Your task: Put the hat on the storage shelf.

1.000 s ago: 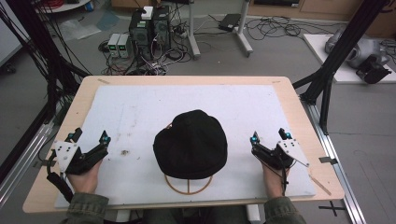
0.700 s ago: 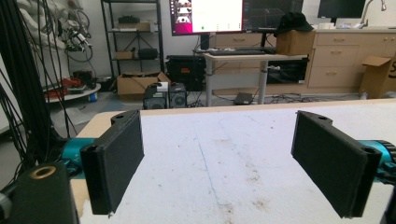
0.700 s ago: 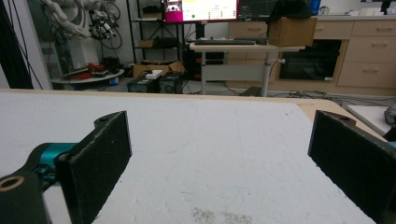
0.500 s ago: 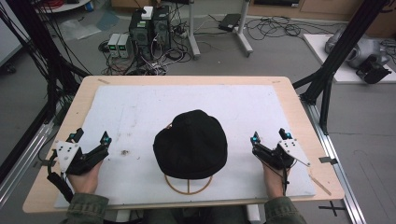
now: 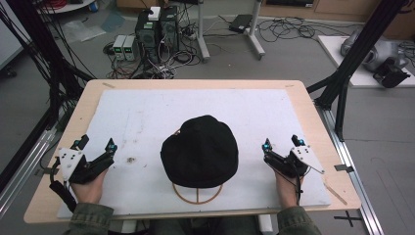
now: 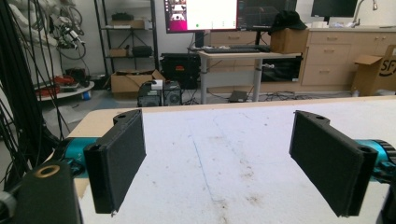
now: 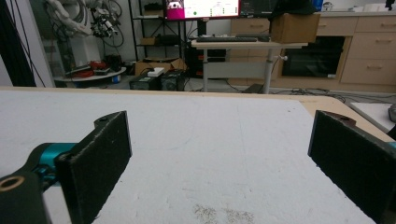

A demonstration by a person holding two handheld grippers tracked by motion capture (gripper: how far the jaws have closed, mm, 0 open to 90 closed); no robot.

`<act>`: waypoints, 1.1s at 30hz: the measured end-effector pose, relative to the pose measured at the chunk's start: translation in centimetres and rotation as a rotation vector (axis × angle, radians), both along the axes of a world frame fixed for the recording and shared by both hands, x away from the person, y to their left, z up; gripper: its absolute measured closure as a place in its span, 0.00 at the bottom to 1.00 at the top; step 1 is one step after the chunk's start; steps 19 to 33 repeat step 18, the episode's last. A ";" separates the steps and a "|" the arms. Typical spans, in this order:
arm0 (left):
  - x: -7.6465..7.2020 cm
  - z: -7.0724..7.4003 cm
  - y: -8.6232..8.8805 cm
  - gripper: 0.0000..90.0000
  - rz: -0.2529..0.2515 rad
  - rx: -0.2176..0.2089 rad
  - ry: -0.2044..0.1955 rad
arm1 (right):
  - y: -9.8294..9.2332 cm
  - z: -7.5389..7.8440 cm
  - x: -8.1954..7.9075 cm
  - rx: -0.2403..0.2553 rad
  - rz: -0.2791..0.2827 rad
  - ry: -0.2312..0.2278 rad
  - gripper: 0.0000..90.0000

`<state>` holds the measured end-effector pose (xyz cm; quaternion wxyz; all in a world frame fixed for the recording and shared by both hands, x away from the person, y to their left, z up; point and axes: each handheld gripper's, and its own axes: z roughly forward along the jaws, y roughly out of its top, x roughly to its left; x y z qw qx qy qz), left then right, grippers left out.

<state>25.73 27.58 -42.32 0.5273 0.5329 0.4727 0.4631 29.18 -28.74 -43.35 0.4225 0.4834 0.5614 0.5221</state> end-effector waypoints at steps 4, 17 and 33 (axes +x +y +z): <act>0.1 0.0 0.0 0.21 -0.005 -0.002 0.003 | -0.1 0.0 0.1 -0.008 0.001 0.003 0.06; 0.3 -0.1 0.1 0.22 -0.024 -0.014 0.015 | -0.1 0.0 0.0 -0.006 0.006 0.005 0.06; 0.3 -0.1 0.1 0.22 -0.025 -0.014 0.015 | -0.1 0.0 0.0 -0.006 0.006 0.005 0.06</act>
